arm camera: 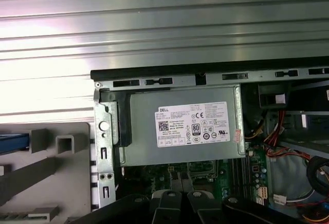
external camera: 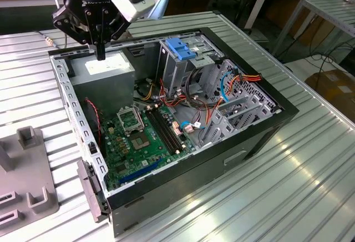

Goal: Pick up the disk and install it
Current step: 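Reach for the disk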

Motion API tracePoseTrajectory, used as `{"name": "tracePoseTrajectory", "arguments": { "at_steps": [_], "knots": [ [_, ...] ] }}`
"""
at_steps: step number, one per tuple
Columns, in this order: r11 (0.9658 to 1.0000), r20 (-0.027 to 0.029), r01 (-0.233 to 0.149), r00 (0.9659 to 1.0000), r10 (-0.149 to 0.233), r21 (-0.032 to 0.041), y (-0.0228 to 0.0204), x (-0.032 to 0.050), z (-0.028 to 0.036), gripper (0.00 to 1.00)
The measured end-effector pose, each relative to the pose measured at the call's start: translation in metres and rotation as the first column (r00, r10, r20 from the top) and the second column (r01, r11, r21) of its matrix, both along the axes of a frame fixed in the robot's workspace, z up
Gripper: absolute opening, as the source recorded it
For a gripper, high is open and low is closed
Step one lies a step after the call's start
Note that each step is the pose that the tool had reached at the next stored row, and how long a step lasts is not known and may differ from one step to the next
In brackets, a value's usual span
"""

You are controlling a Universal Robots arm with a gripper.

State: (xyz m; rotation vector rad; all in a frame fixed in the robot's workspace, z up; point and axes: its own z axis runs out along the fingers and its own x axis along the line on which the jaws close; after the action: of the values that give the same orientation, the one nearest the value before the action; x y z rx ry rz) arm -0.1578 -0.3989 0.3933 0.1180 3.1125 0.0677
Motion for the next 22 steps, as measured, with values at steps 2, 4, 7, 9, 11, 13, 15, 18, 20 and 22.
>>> {"name": "tracePoseTrajectory", "arguments": {
  "at_steps": [2, 4, 7, 9, 11, 13, 15, 18, 20, 22],
  "knots": [
    [1.0, 0.0, 0.0, 1.0, 0.0, 0.0, 0.0, -0.0011, 0.0, 0.1],
    [1.0, 0.0, 0.0, 1.0, 0.0, 0.0, 0.0, -0.0019, 0.0, 0.1],
    [1.0, 0.0, 0.0, 1.0, 0.0, -0.0001, 0.0, -0.0033, 0.0, 0.1],
    [1.0, 0.0, 0.0, 1.0, 0.0, 0.0, 0.0, -0.0043, 0.0, 0.1],
    [1.0, 0.0, 0.0, 1.0, 0.0, 0.0, 0.0, -0.0059, 0.0, 0.1],
    [1.0, 0.0, 0.0, 1.0, 0.0, 0.0, 0.0, -0.007, 0.0, 0.1],
    [1.0, 0.0, 0.0, 1.0, 0.0, 0.0, 0.0, -0.0087, 0.0, 0.1],
    [1.0, 0.0, 0.0, 1.0, 0.0, 0.0, 0.0, -0.0114, 0.0, 0.1],
    [1.0, 0.0, 0.0, 1.0, 0.0, -0.0001, 0.0, -0.0132, 0.0, 0.1],
    [1.0, 0.0, 0.0, 1.0, 0.0, 0.0, 0.0, -0.015, 0.0, 0.1]
  ]
}}
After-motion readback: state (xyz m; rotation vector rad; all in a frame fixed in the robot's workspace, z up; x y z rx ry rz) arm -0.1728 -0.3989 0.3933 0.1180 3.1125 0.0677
